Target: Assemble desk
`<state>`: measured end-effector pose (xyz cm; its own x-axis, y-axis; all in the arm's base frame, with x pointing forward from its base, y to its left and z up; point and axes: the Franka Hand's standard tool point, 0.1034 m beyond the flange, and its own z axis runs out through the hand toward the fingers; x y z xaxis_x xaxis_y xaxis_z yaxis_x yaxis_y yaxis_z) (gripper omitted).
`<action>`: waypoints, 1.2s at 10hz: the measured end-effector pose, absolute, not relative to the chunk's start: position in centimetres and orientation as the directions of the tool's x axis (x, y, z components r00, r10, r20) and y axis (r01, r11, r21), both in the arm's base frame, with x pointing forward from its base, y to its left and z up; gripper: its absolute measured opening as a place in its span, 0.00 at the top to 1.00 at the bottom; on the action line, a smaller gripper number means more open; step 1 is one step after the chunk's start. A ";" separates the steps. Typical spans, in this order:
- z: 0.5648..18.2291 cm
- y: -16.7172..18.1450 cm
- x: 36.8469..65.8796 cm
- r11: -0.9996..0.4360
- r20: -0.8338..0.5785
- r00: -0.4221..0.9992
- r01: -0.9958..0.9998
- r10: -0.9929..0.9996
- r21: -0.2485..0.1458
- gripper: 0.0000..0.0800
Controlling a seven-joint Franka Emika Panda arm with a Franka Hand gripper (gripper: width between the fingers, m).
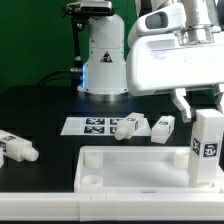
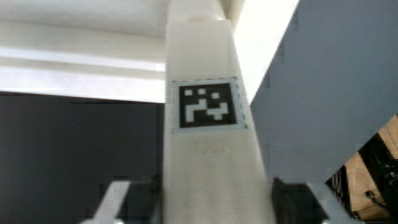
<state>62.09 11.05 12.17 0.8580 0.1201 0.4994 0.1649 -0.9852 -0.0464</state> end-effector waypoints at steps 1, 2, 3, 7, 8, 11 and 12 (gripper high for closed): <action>12.1 11.0 62.0 -0.986 0.468 0.876 0.160 0.116 -0.056 0.51; 12.4 11.0 62.6 -0.988 0.413 0.906 0.135 0.091 -0.080 0.34; 12.8 11.3 63.5 -0.989 0.318 0.946 0.098 0.057 -0.112 0.22; 12.3 11.8 63.5 -0.986 -0.005 0.998 0.066 0.067 -0.151 0.19; 11.9 11.2 63.1 -0.984 -0.037 0.994 0.094 0.101 -0.152 0.19; 11.8 11.1 63.1 -0.987 -0.040 0.997 0.064 0.071 -0.151 0.37; 11.8 11.1 63.1 -0.987 -0.041 0.997 0.059 0.066 -0.151 0.55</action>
Offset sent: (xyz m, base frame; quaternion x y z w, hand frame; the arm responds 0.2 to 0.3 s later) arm 0.0236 -0.0039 -0.0001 -0.0170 -0.2254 0.0356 0.9735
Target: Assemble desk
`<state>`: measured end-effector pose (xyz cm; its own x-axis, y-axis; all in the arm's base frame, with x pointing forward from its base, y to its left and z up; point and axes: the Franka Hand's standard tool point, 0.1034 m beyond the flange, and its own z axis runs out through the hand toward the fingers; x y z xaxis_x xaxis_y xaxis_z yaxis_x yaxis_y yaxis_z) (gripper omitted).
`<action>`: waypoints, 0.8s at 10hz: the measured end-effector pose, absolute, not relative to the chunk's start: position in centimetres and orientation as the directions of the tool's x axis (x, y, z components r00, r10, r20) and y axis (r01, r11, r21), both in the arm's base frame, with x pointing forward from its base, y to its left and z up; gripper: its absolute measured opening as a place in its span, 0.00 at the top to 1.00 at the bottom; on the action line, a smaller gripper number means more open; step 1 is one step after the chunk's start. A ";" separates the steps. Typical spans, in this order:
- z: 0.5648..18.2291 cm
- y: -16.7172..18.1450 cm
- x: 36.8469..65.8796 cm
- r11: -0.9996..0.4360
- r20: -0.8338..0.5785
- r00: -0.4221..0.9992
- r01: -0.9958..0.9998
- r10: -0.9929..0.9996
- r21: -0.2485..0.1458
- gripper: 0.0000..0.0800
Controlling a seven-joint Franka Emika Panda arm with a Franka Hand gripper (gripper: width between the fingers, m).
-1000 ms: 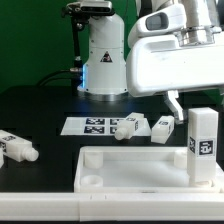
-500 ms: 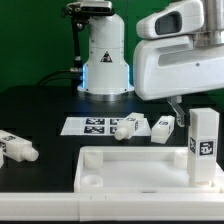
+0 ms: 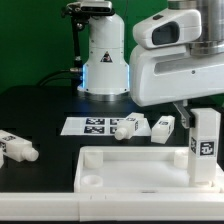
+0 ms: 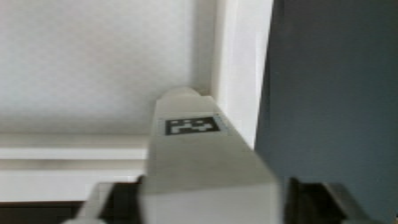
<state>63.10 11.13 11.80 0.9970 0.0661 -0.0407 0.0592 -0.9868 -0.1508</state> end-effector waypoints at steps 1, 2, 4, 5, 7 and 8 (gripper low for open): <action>11.8 10.9 63.1 -0.989 -0.052 0.999 -0.021 -0.013 -0.145 0.63; 11.7 10.9 63.1 -0.984 -0.066 0.992 -0.113 -0.104 -0.140 0.63; 11.7 11.2 63.1 -0.939 -0.067 0.946 -0.322 -0.316 -0.121 0.63; 11.6 11.3 63.0 -0.876 -0.079 0.883 -0.470 -0.463 -0.112 0.63; 11.6 11.9 63.2 -0.621 -0.109 0.630 -0.776 -0.769 -0.108 0.63; 11.6 12.0 63.4 -0.462 -0.142 0.478 -0.877 -0.867 -0.128 0.63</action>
Offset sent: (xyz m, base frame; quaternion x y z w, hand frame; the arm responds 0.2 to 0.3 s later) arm -0.0135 -0.0043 -0.0105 -0.0710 0.0461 0.2758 0.9575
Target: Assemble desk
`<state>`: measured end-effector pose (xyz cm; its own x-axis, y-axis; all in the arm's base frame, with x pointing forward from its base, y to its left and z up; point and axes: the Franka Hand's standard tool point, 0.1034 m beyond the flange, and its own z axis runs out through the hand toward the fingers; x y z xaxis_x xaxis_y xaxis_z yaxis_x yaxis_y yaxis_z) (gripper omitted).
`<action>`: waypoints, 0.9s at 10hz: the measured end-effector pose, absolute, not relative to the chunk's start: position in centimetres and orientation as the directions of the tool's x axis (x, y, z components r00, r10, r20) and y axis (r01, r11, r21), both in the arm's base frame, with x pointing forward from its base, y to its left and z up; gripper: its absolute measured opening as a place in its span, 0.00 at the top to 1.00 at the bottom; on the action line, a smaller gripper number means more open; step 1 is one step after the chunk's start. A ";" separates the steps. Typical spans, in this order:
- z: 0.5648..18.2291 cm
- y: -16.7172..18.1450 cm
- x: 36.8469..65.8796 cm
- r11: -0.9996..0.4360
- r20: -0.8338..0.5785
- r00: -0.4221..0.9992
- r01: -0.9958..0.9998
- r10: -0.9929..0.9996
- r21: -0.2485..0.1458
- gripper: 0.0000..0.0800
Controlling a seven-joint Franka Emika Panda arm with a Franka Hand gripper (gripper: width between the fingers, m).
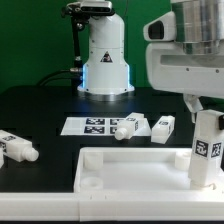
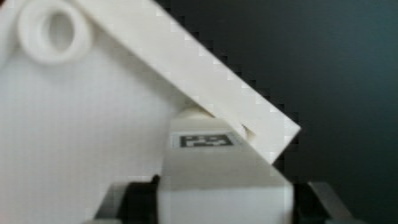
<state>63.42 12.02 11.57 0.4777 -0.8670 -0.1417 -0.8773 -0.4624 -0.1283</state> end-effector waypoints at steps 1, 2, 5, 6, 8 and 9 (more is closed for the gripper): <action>11.6 11.8 63.5 -0.407 -0.165 0.424 -0.904 -0.890 -0.130 0.63; 11.6 11.9 63.5 -0.378 -0.171 0.395 -0.917 -0.903 -0.125 0.63; 11.6 11.4 63.6 -0.602 -0.128 0.622 -0.781 -0.772 -0.163 0.26; 11.8 11.3 63.5 -0.743 -0.108 0.760 -0.649 -0.641 -0.163 0.26; 12.0 11.7 63.6 -0.827 -0.084 0.842 -0.540 -0.533 -0.157 0.19; 12.0 11.6 63.5 -0.868 -0.072 0.882 -0.470 -0.465 -0.161 0.19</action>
Offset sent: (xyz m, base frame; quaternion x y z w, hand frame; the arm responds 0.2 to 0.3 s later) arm 0.0000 0.0000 0.0000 0.0000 0.0000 0.0000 1.0000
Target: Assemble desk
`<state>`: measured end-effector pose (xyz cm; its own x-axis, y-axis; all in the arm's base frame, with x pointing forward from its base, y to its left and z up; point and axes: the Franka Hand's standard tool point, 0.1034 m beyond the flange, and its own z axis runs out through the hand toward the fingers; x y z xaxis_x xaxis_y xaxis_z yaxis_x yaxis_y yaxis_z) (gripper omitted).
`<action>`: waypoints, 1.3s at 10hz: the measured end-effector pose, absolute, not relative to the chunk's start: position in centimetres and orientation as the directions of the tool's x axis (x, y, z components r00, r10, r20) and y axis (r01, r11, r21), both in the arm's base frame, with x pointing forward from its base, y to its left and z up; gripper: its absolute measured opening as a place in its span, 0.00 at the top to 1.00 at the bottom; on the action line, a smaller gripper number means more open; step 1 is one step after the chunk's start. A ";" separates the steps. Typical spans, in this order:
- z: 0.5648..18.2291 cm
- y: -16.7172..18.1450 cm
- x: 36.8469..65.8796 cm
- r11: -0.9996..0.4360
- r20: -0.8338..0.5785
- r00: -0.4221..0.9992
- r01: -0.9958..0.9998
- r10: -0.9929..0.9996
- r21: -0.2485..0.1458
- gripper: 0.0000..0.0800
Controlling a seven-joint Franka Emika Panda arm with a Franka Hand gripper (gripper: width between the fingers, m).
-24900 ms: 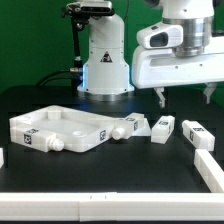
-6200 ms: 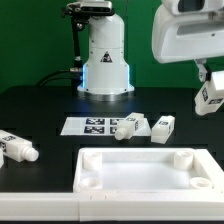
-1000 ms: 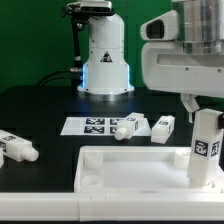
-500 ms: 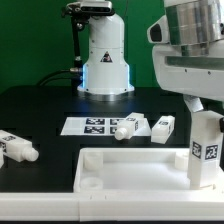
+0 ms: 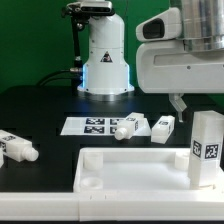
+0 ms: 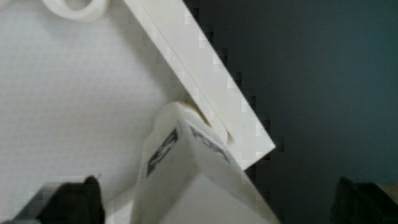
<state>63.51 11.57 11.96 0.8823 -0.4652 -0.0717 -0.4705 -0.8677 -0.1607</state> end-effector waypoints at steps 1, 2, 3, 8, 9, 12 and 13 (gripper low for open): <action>12.0 11.4 63.5 -0.920 -0.048 0.933 -0.359 -0.356 -0.156 0.19; 12.1 11.0 63.7 -0.982 -0.003 0.990 -0.143 -0.144 -0.121 0.19; 12.1 10.9 64.0 -0.995 0.026 0.998 0.062 0.060 -0.080 0.19; 11.7 11.2 63.9 -0.997 0.014 1.000 -0.019 -0.020 -0.080 0.57; 11.7 11.1 63.9 -0.995 0.011 0.998 -0.058 -0.059 -0.080 0.64; 11.6 11.3 63.9 -0.916 0.007 0.919 -0.393 -0.395 -0.077 0.64; 11.6 11.4 63.9 -0.844 0.006 0.846 -0.531 -0.533 -0.078 0.64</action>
Offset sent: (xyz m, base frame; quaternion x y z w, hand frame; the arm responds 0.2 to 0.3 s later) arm 0.0167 -0.0046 -0.0011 -0.0892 -0.0003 -0.4038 0.9105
